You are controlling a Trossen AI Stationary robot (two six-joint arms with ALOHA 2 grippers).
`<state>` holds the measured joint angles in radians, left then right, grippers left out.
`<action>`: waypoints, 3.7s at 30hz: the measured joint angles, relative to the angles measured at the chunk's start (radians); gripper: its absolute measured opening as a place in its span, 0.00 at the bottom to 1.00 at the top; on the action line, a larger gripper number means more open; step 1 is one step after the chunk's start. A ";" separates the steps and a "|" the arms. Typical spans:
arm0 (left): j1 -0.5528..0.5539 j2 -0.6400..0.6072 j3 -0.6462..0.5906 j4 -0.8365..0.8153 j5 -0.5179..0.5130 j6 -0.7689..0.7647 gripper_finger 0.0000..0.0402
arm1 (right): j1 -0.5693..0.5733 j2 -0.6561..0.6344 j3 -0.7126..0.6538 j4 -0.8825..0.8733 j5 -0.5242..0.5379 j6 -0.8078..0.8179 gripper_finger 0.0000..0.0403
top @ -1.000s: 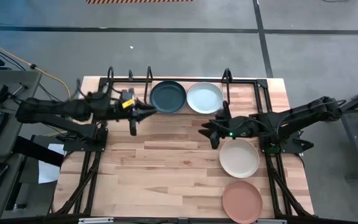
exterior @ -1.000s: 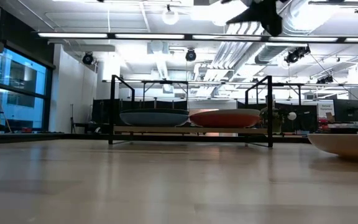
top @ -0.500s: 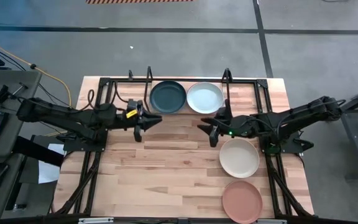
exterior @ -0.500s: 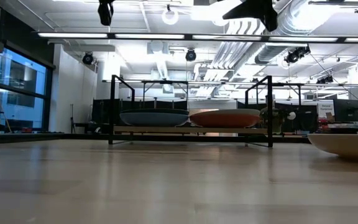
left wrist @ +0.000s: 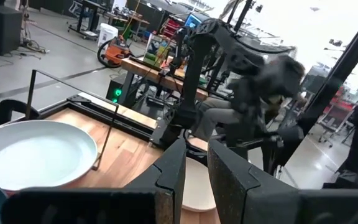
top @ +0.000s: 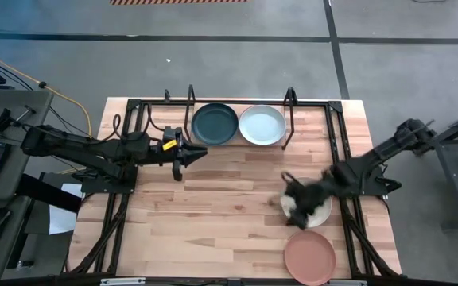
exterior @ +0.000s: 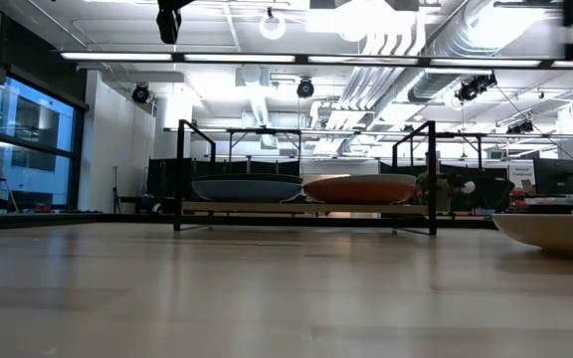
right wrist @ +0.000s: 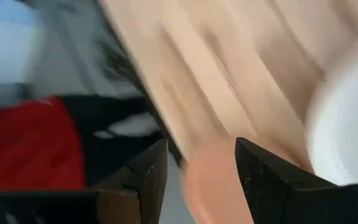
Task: Place and stack plates onto a shelf
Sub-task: Stack the brown plate on the white plate on the shelf
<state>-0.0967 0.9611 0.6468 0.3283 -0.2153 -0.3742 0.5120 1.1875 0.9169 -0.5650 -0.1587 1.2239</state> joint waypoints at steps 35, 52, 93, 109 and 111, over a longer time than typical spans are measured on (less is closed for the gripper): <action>0.000 0.000 0.000 -0.018 0.000 -0.016 0.14 | 0.477 0.455 -0.097 -0.076 -0.108 0.798 0.14; 0.001 0.000 0.009 -0.020 -0.001 -0.019 0.14 | 0.378 0.172 -0.102 0.068 0.192 0.433 0.00; 0.000 0.000 0.223 -0.059 0.026 0.142 0.14 | -0.584 0.279 0.032 -0.147 0.977 0.612 0.00; 0.000 0.000 0.223 -0.062 0.026 0.115 0.14 | -0.637 0.279 0.032 -0.108 0.858 0.682 0.10; 0.000 0.000 0.223 -0.063 0.026 0.115 0.14 | -0.637 0.278 0.032 -0.106 0.857 0.681 0.15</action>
<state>-0.0967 0.9611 0.8696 0.2657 -0.1890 -0.2596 -0.1249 1.4652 0.9485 -0.6707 0.6984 1.9049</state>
